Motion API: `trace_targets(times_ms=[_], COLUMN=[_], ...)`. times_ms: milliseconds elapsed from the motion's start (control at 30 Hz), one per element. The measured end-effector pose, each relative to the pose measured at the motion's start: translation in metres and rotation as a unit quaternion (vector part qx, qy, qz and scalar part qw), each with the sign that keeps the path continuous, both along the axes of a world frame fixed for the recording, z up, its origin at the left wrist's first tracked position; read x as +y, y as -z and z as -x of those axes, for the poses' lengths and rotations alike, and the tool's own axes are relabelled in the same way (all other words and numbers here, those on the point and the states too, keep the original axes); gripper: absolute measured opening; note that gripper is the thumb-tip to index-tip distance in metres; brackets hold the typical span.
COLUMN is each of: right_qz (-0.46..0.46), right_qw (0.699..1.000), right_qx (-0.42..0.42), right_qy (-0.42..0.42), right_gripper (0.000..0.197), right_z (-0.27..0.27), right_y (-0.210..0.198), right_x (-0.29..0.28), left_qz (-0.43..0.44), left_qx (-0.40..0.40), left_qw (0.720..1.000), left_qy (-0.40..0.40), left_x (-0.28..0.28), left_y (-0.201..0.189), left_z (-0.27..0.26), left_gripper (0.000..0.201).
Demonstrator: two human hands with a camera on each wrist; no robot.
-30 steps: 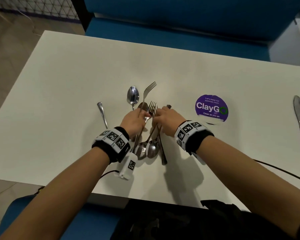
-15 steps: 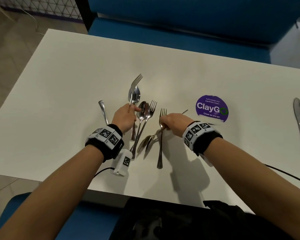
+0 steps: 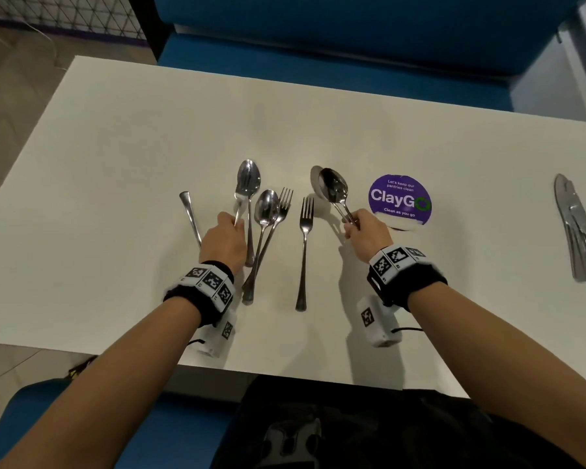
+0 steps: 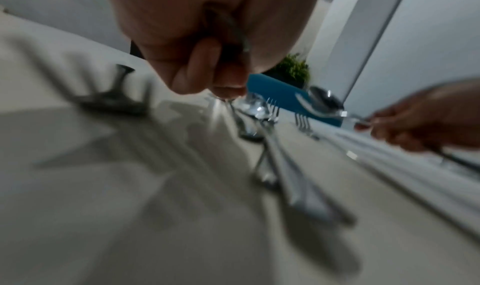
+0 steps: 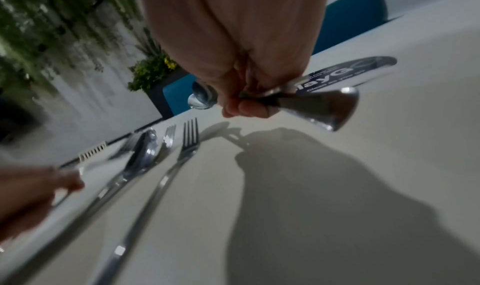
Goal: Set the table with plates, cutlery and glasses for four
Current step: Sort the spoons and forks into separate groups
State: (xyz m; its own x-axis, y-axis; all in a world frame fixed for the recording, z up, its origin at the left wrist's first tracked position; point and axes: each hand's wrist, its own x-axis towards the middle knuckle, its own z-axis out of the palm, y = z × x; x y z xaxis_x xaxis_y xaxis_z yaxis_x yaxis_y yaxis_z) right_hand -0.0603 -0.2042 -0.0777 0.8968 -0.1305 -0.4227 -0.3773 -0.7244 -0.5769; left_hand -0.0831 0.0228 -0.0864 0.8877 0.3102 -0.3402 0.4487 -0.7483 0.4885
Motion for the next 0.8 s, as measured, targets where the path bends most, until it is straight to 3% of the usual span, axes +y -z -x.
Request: trace_targets(times_ms=[133, 300, 433, 533, 600, 633, 700, 733, 800], right_qz=[-0.067, -0.155, -0.276, -0.298, -0.316, -0.323, -0.330, -0.327, -0.295], right_qw=[0.998, 0.987, 0.958, 0.952, 0.947, 0.945, 0.943, 0.944, 0.955], right_qx=[0.002, 0.023, 0.049, 0.048, 0.046, 0.044, 0.040, 0.039, 0.036], right_qy=[0.005, 0.024, 0.062, 0.048, 0.037, 0.031, 0.026, 0.025, 0.025], right_gripper=[0.027, 0.020, 0.010, 0.011, 0.018, 0.021, 0.022, 0.022, 0.022], right_z=[-0.005, -0.007, -0.005, -0.004, -0.003, -0.002, -0.001, -0.001, -0.004], right_y=[-0.007, -0.009, -0.019, -0.023, -0.025, -0.026, -0.028, -0.029, -0.027], right_x=[0.015, 0.035, 0.046, 0.055, 0.062, 0.065, 0.069, 0.070, 0.068], left_qz=[-0.039, -0.079, -0.084, 0.048, 0.160, 0.240, 0.404, 0.444, 0.447], left_qx=[0.045, 0.028, -0.008, -0.078, -0.067, -0.051, -0.009, -0.006, -0.010], left_qw=[0.998, 0.996, 0.996, 0.995, 0.983, 0.969, 0.914, 0.893, 0.889], left_qy=[0.004, 0.021, 0.025, 0.032, 0.053, 0.037, -0.040, -0.070, -0.096], left_x=[0.006, 0.006, 0.004, -0.013, -0.032, -0.041, -0.053, -0.054, -0.055], left_y=[0.007, 0.003, -0.008, -0.024, -0.036, -0.037, -0.038, -0.037, -0.037], left_z=[0.010, 0.012, 0.008, -0.002, -0.009, -0.014, -0.018, -0.019, -0.020], left_gripper=[0.030, 0.027, 0.026, 0.028, 0.032, 0.034, 0.031, 0.030, 0.030])
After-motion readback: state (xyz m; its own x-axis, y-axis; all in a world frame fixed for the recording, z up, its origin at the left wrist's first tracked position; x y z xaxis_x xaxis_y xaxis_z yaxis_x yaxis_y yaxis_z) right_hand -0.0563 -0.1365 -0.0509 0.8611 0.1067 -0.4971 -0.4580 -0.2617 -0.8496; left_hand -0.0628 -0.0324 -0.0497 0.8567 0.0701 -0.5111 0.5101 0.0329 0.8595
